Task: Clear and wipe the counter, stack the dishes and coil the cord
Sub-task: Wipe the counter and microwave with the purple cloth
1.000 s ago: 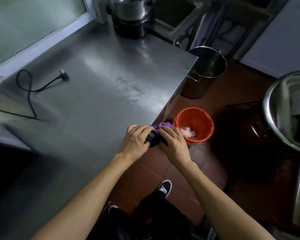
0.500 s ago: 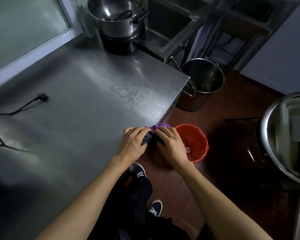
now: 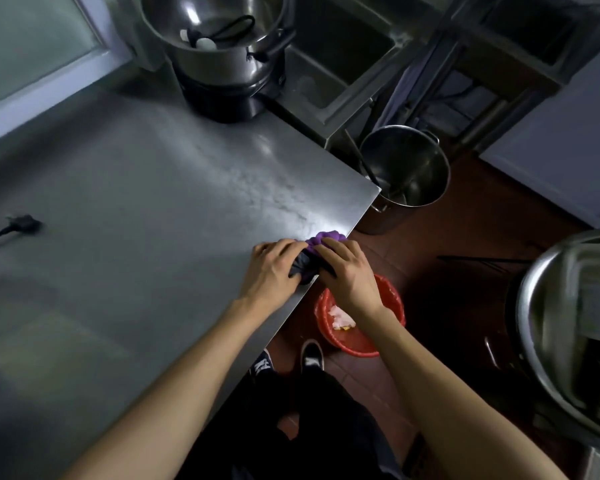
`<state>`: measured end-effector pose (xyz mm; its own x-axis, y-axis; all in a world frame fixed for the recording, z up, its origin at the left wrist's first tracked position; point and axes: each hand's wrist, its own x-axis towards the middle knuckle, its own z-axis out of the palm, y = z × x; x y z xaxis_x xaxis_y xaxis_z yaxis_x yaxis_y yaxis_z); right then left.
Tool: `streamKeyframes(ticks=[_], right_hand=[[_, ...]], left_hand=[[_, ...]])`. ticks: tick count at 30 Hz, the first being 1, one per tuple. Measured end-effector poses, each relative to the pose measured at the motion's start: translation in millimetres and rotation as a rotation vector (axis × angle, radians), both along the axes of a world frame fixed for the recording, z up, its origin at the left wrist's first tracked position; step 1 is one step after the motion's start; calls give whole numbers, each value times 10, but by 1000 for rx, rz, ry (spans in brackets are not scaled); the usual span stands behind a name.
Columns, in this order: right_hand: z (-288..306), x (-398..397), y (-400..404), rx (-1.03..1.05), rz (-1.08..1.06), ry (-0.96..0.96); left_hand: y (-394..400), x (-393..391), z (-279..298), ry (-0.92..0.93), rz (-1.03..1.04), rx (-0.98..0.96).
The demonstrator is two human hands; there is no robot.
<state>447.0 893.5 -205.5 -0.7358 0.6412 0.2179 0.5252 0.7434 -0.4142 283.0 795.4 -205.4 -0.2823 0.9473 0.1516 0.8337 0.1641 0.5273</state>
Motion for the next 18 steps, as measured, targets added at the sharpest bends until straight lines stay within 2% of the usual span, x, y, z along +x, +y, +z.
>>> streamKeyframes(ticks=[11, 18], right_hand=[[-255, -192, 1359, -38, 117, -57], [-503, -329, 1700, -112, 212, -181]], left_hand=[[1175, 80, -165, -37, 204, -93], [1426, 93, -327, 49, 309, -231]])
